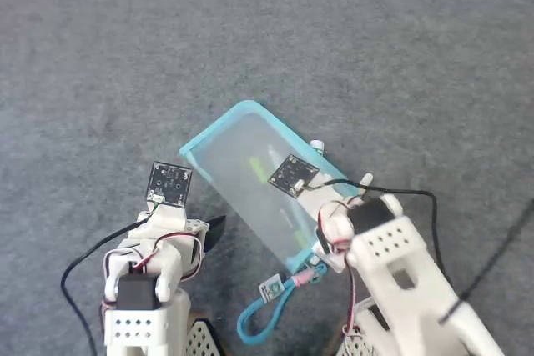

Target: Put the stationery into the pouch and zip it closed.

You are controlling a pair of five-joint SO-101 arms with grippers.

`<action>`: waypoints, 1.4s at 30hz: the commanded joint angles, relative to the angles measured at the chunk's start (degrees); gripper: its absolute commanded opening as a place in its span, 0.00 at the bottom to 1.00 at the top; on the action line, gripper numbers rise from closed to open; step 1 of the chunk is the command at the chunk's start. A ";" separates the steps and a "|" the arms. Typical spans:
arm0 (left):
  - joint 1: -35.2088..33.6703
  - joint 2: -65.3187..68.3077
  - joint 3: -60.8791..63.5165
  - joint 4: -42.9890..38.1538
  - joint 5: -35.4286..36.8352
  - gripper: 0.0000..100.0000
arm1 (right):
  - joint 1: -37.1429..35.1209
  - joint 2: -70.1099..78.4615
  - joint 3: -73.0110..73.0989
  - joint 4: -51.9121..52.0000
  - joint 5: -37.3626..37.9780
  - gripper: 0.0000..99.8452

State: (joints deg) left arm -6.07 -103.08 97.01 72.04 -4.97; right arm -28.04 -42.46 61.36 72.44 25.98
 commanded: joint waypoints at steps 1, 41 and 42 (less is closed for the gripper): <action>-0.09 -1.14 -0.48 0.18 1.05 0.31 | 0.75 8.22 -3.34 -7.96 -1.85 0.22; -0.09 -1.14 -0.48 0.18 1.05 0.31 | -20.09 17.36 -11.52 -11.91 -33.41 0.22; -0.09 -1.14 -0.48 0.18 1.05 0.31 | -20.26 17.36 -11.43 -11.74 -34.29 0.22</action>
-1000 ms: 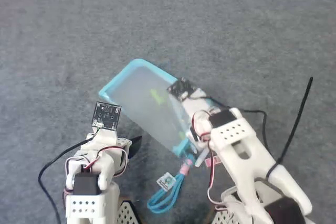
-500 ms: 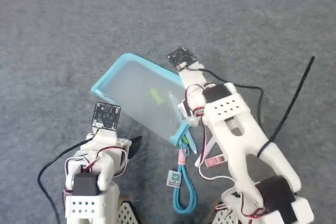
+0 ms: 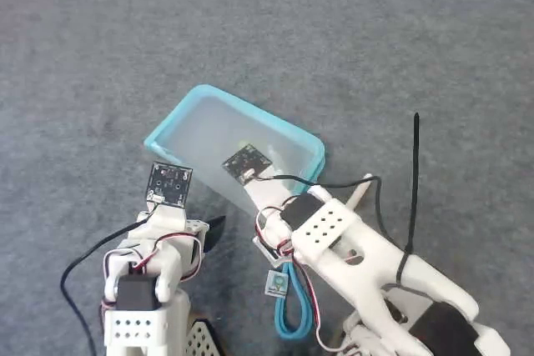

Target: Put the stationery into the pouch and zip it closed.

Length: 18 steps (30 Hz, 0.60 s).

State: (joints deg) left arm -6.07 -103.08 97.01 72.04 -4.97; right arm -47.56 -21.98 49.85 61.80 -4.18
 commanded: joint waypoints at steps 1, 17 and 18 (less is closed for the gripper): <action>-0.09 -1.14 -0.48 0.18 1.05 0.31 | -0.92 -3.12 0.53 -1.19 -5.10 0.22; -0.09 -1.14 -0.48 0.18 1.05 0.31 | -0.92 -3.12 10.55 -12.53 -13.54 0.19; -0.09 -1.14 -0.48 0.18 1.05 0.31 | -0.92 -3.12 10.55 -12.35 -13.36 0.16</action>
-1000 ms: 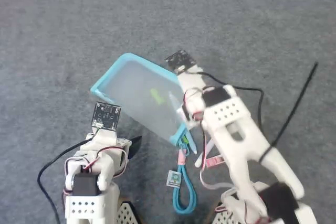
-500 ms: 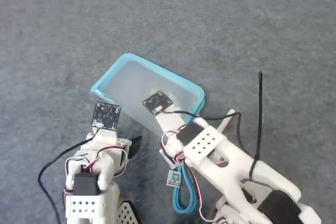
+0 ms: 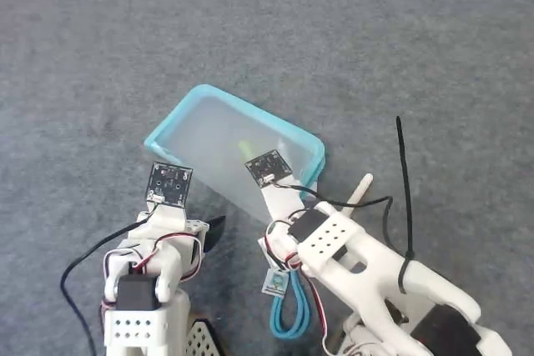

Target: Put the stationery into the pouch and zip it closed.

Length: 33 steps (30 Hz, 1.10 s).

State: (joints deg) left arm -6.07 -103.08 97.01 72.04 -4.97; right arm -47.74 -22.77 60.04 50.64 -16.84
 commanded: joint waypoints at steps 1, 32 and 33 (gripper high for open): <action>-0.09 -1.14 -0.48 0.18 1.05 0.31 | -0.75 -2.33 0.35 -1.27 0.00 0.12; -0.09 -1.14 -0.48 0.18 1.05 0.31 | 11.56 -14.90 -26.20 23.16 33.85 0.01; -0.09 -1.14 -0.48 0.18 1.05 0.31 | 11.38 -14.90 -26.20 23.08 34.37 0.01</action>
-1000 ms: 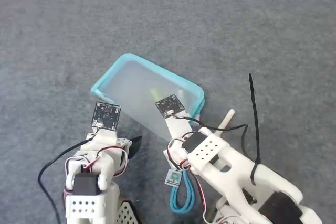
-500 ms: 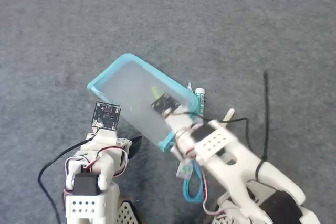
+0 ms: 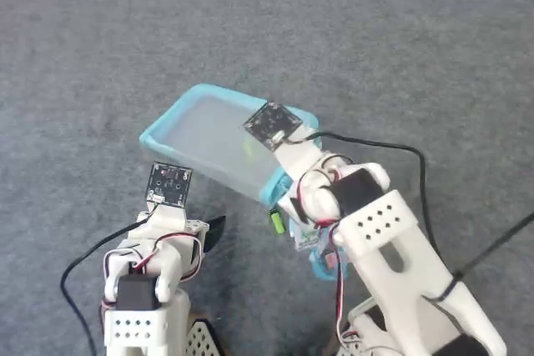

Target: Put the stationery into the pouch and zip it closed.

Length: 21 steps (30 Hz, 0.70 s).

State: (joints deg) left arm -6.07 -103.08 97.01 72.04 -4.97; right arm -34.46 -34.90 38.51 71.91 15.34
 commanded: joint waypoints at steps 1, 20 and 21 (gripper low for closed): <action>-0.09 -1.14 -0.48 0.18 1.05 0.31 | -1.98 -2.77 -4.66 1.80 2.29 0.01; 8.70 -1.14 -0.48 0.00 1.05 0.31 | -5.14 -3.38 -1.67 0.13 2.46 0.01; 9.85 -1.14 -0.48 -0.09 1.05 0.31 | -5.14 -3.38 -1.58 0.13 2.46 0.01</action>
State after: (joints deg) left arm 0.00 -103.08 97.01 72.04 -4.97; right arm -38.51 -34.99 37.36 73.23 17.27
